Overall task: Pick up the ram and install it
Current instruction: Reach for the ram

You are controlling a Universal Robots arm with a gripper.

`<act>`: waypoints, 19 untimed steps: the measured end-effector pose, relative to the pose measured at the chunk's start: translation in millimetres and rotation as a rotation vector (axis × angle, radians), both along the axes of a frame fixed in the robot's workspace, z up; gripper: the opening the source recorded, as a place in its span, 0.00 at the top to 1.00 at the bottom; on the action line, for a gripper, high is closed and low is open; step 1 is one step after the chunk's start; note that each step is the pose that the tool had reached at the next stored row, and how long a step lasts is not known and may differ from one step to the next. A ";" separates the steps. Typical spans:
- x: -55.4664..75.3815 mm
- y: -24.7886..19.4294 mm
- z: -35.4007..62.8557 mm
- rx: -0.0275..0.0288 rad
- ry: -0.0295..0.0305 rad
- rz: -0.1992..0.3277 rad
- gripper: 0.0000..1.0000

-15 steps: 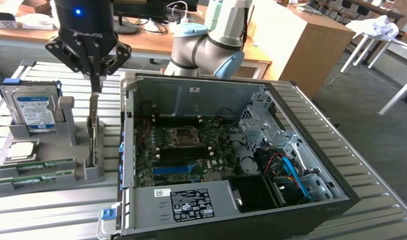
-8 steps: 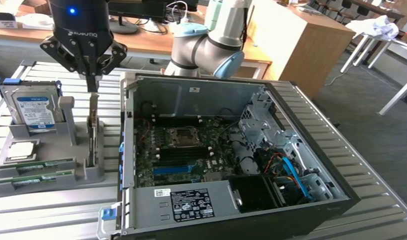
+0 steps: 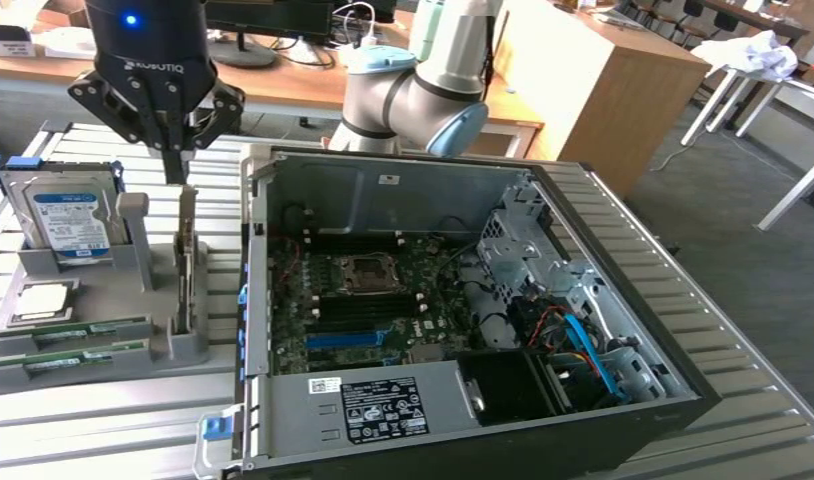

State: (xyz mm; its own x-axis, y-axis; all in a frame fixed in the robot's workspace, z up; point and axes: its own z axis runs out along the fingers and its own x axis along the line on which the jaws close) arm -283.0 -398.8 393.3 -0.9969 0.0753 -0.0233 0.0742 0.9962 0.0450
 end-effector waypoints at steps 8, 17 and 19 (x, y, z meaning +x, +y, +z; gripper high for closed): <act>-10.7 0.0 0.0 0.0000 0.0000 0.000 0.90; -24.3 0.0 0.0 0.0000 0.0000 0.000 0.90; -27.5 0.0 0.0 0.0000 0.0000 0.000 0.90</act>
